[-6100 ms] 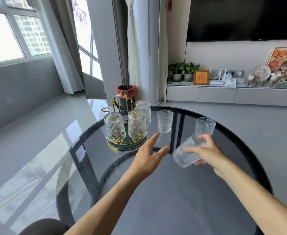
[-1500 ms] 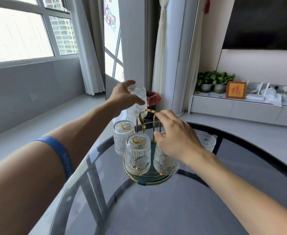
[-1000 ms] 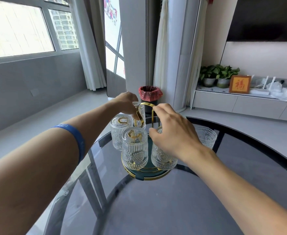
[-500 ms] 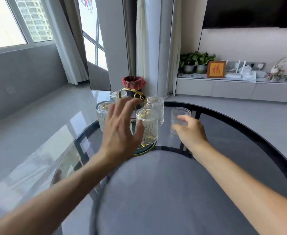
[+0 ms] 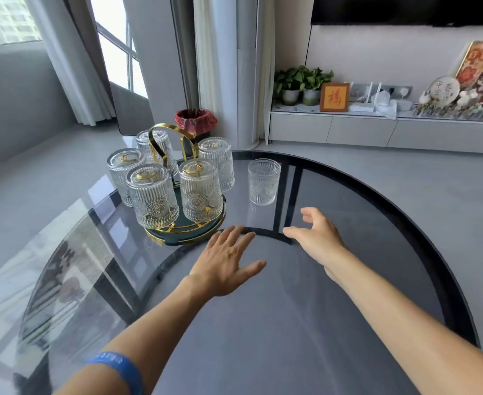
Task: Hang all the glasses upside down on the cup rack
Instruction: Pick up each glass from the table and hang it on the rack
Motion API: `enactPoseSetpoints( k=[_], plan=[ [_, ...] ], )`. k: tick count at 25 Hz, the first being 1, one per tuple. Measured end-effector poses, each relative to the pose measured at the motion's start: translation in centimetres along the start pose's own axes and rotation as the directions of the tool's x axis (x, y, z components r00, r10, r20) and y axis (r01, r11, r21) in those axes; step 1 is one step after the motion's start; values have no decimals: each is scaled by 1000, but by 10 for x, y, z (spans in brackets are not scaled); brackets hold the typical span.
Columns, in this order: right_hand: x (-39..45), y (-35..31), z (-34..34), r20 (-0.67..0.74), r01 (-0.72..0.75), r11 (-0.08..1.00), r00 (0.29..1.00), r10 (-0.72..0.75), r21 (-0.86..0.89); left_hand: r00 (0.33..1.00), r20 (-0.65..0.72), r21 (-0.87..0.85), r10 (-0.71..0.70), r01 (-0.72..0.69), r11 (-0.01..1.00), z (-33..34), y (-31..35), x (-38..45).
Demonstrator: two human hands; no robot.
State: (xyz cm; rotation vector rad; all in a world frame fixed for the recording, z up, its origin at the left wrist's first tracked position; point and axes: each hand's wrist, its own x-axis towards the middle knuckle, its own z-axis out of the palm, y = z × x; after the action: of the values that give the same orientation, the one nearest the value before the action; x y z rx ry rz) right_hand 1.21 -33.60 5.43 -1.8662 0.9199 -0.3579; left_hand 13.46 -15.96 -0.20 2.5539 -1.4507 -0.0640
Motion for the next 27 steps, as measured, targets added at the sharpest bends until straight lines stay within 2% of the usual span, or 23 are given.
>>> enactPoseSetpoints(
  k=[3, 7, 11, 15, 17, 20, 22, 24, 27],
  plan=[
    [30, -5, 16, -49, -19, 999, 999, 21, 44, 999, 10, 8, 37, -37, 999, 1, -8, 12],
    [71, -26, 48, -69, 48, 998, 997, -45, 42, 999, -6, -6, 38, -38, 999, 5, -9, 13],
    [108, -47, 70, -121, 128, 979, 987, -110, 158, 998, -43, -32, 35, -36, 999, 5, -9, 14],
    [111, -53, 73, -197, 143, 985, 973, -123, 92, 999, -36, -58, 34, -36, 998, 6, -10, 13],
    [95, -50, 66, -208, 138, 975, 973, -100, 176, 996, -80, -101, 47, -55, 993, 4, -9, 13],
    [53, -42, 52, -154, 154, 881, 984, -94, 448, 948, -314, -178, 45, -105, 979, -5, -4, 3],
    [20, -38, 39, -82, 123, 836, 992, -94, 534, 907, -421, -227, 25, -132, 965, -14, 5, -12],
    [-10, -42, 26, 19, 102, 840, 991, -133, 533, 904, -423, -421, -59, -139, 896, -23, 19, -29],
    [-45, -62, 13, 125, 203, 855, 947, -295, 477, 912, -379, -662, -155, -149, 735, -58, 47, -44]
  ],
)
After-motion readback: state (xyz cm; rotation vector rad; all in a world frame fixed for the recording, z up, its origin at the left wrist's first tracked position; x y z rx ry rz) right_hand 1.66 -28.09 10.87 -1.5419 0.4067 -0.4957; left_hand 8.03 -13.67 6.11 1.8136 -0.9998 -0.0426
